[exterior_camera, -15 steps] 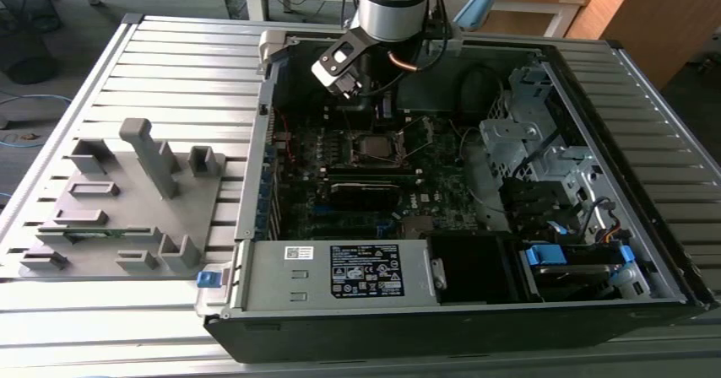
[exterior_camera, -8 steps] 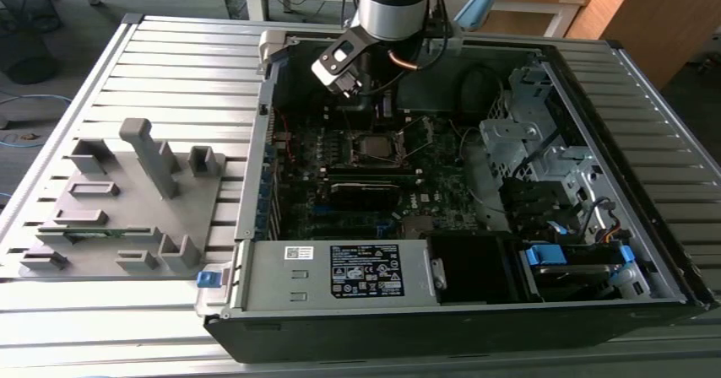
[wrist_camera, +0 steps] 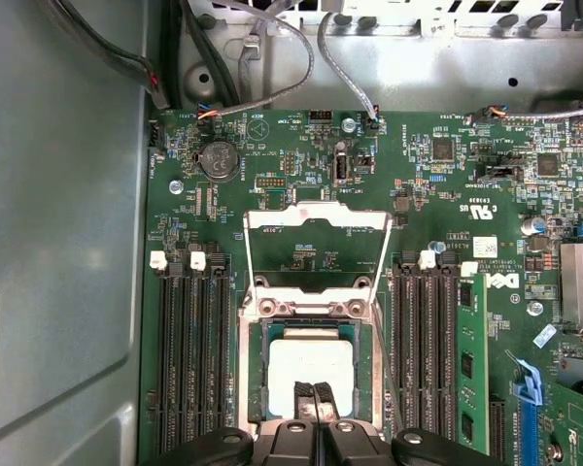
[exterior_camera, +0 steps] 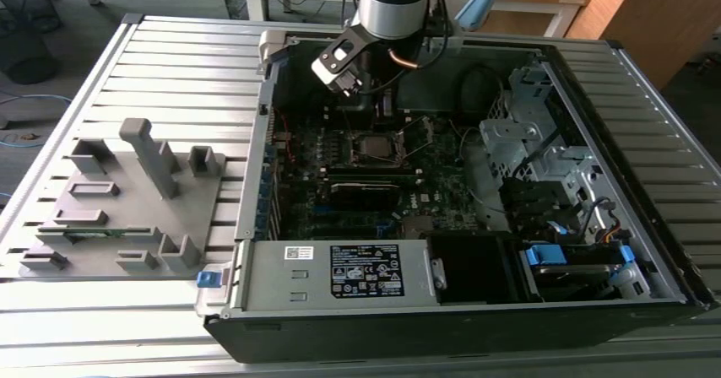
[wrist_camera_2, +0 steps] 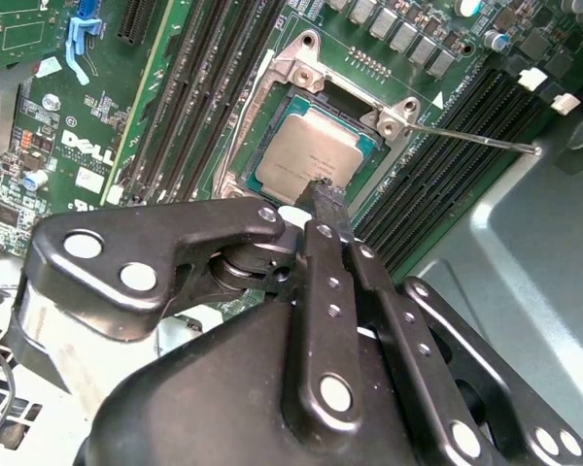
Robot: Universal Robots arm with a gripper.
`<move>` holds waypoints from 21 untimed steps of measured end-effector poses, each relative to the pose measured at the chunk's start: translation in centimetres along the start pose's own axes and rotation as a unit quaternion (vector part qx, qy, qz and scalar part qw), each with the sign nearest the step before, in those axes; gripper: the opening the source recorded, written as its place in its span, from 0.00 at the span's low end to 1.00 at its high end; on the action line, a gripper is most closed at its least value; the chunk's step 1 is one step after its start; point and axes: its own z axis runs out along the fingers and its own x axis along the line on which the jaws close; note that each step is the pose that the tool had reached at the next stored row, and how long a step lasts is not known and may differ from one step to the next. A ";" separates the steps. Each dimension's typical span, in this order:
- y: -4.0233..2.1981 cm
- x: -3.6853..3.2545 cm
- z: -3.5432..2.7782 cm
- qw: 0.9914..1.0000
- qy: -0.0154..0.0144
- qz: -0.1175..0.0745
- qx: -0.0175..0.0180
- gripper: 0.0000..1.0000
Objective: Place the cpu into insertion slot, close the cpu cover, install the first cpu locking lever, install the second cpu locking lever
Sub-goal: 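Close the cpu cover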
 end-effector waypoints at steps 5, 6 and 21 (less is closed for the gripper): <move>0.01 0.00 -0.24 1.000 0.000 0.000 0.000 0.11; 0.01 0.01 -0.30 1.000 0.000 0.000 0.000 0.11; 0.04 0.02 -0.83 1.000 0.000 0.000 0.000 0.11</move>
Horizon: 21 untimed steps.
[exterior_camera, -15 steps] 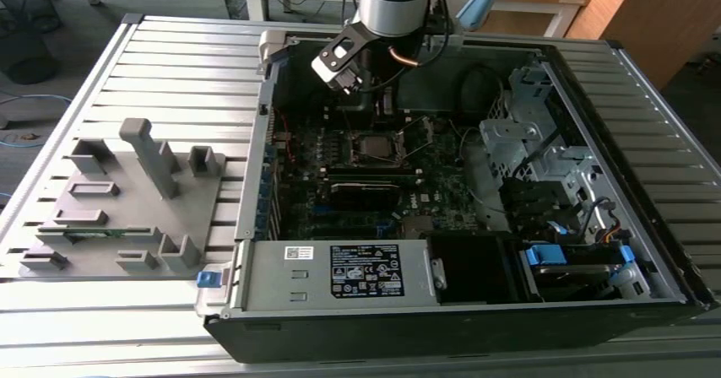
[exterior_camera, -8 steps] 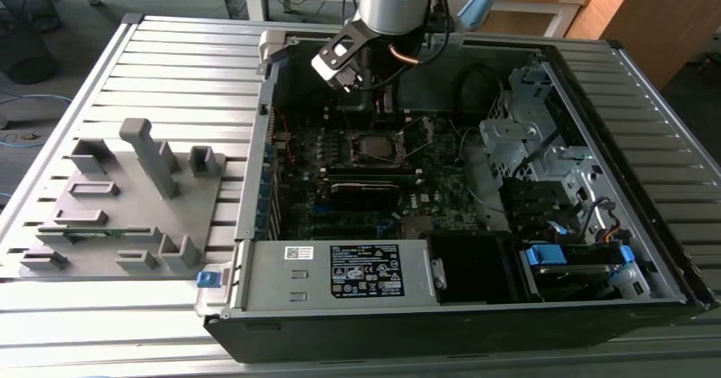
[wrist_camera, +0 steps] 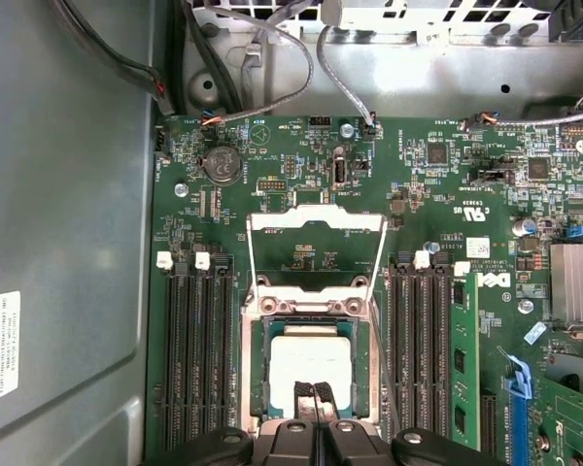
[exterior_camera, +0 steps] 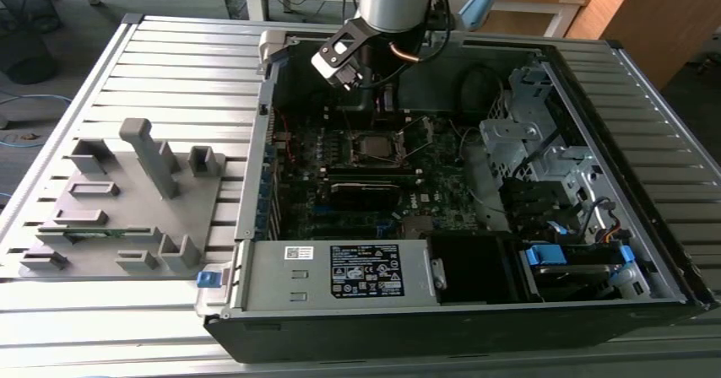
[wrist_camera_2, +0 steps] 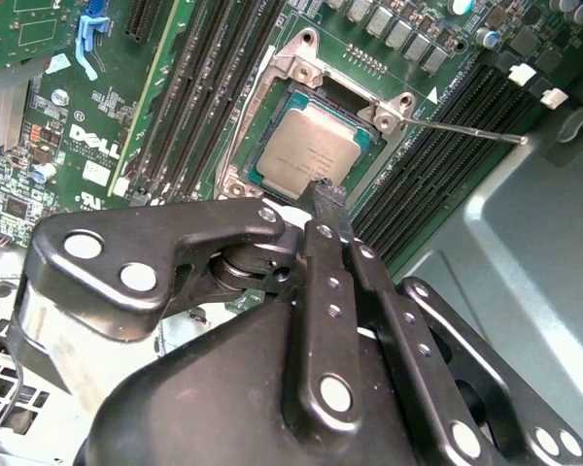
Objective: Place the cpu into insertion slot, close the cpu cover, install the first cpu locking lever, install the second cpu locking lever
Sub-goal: 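Close the cpu cover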
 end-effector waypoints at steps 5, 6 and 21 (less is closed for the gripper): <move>0.00 0.00 -0.02 1.000 0.000 0.000 0.000 0.11; 0.00 0.00 -0.05 1.000 0.000 0.000 0.000 0.11; 0.02 0.00 -0.41 1.000 0.000 0.000 0.000 0.11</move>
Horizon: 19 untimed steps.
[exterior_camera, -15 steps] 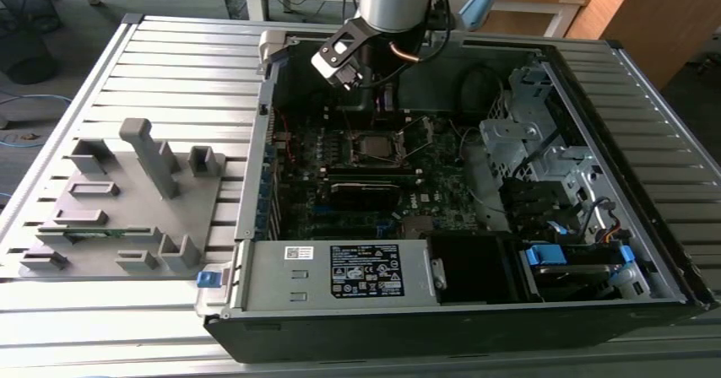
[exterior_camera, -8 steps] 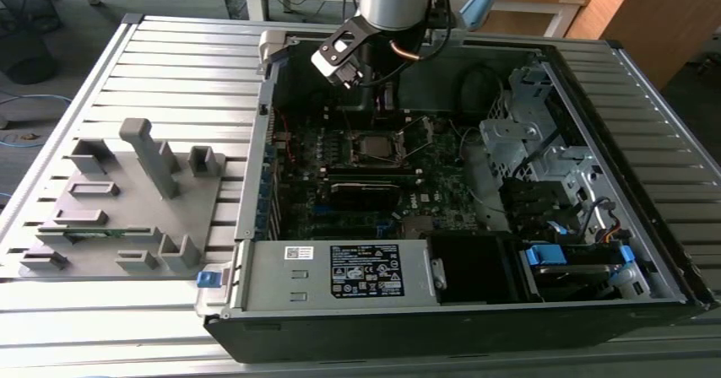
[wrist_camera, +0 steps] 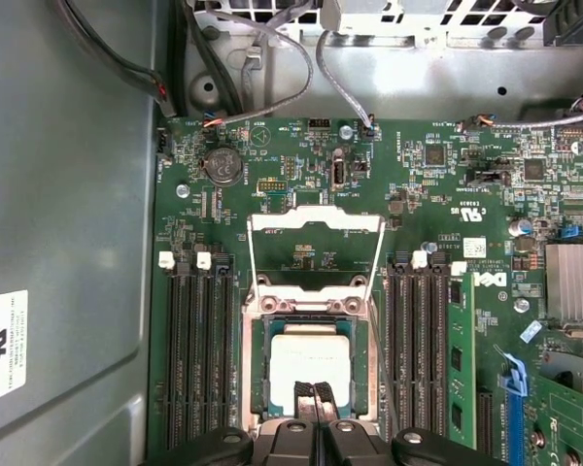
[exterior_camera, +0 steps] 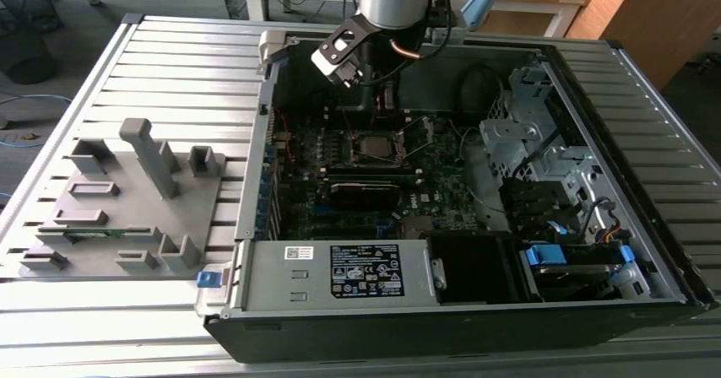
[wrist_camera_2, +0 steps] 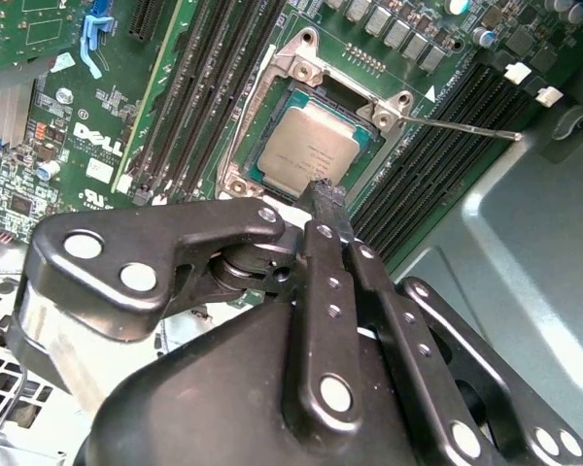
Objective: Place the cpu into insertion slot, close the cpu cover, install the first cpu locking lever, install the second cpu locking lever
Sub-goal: 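Close the cpu cover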
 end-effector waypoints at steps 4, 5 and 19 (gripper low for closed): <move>0.01 0.00 -0.23 1.000 0.000 0.000 0.000 0.11; 0.01 0.00 -0.23 1.000 0.000 0.000 0.000 0.11; 0.03 0.01 -0.68 1.000 0.000 0.000 0.000 0.11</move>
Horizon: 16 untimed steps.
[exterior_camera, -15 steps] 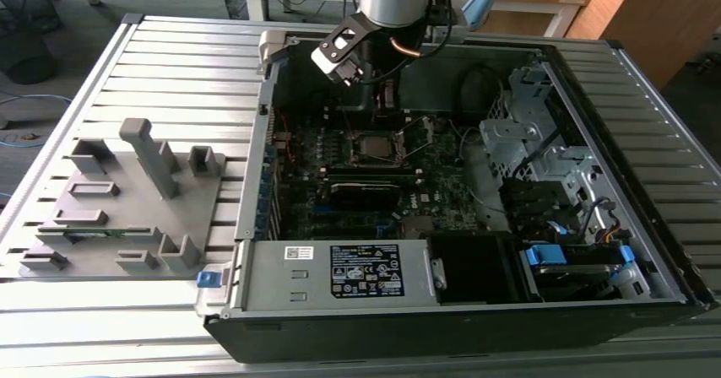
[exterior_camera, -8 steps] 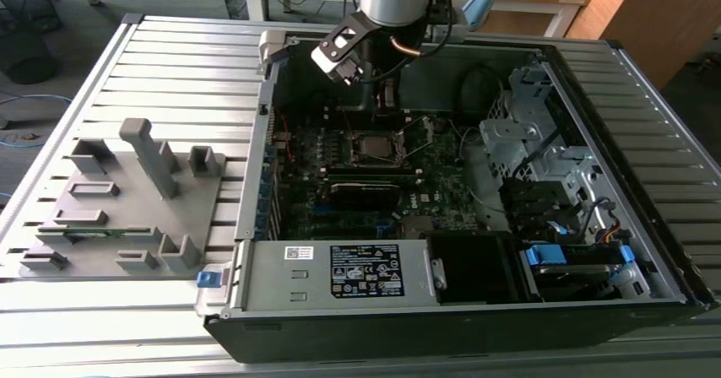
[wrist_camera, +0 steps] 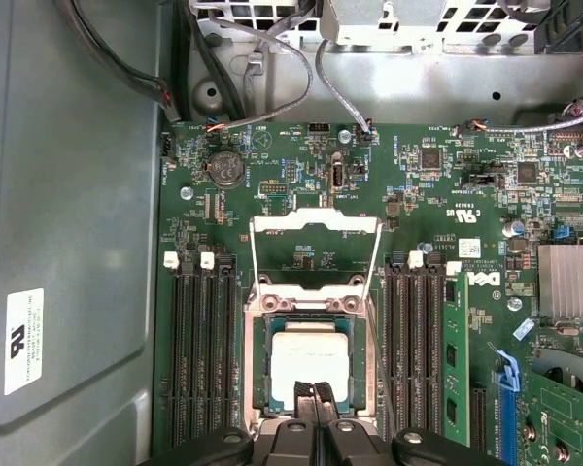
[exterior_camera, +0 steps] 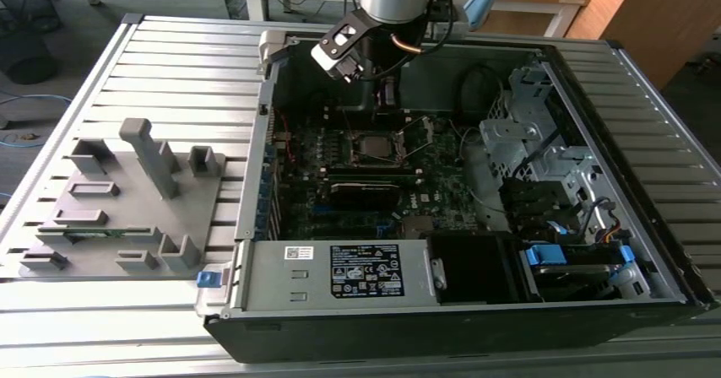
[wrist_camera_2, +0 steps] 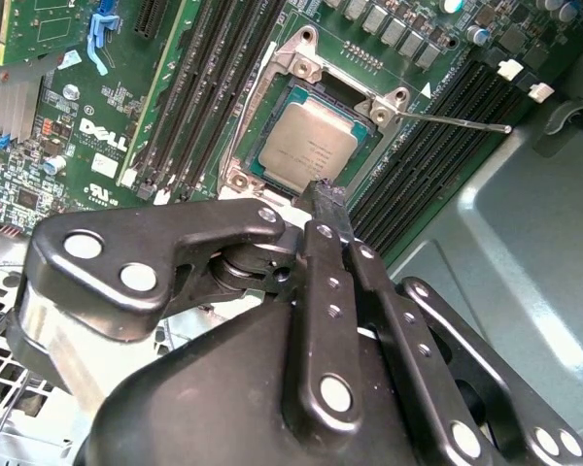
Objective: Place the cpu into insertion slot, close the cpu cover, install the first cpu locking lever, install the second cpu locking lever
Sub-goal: 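Close the cpu cover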
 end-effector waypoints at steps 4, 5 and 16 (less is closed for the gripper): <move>0.09 0.00 -0.01 1.000 0.000 0.000 0.000 0.11; 0.14 0.00 0.00 1.000 0.000 0.000 0.000 0.11; 1.23 0.01 0.06 1.000 0.000 0.000 0.000 0.11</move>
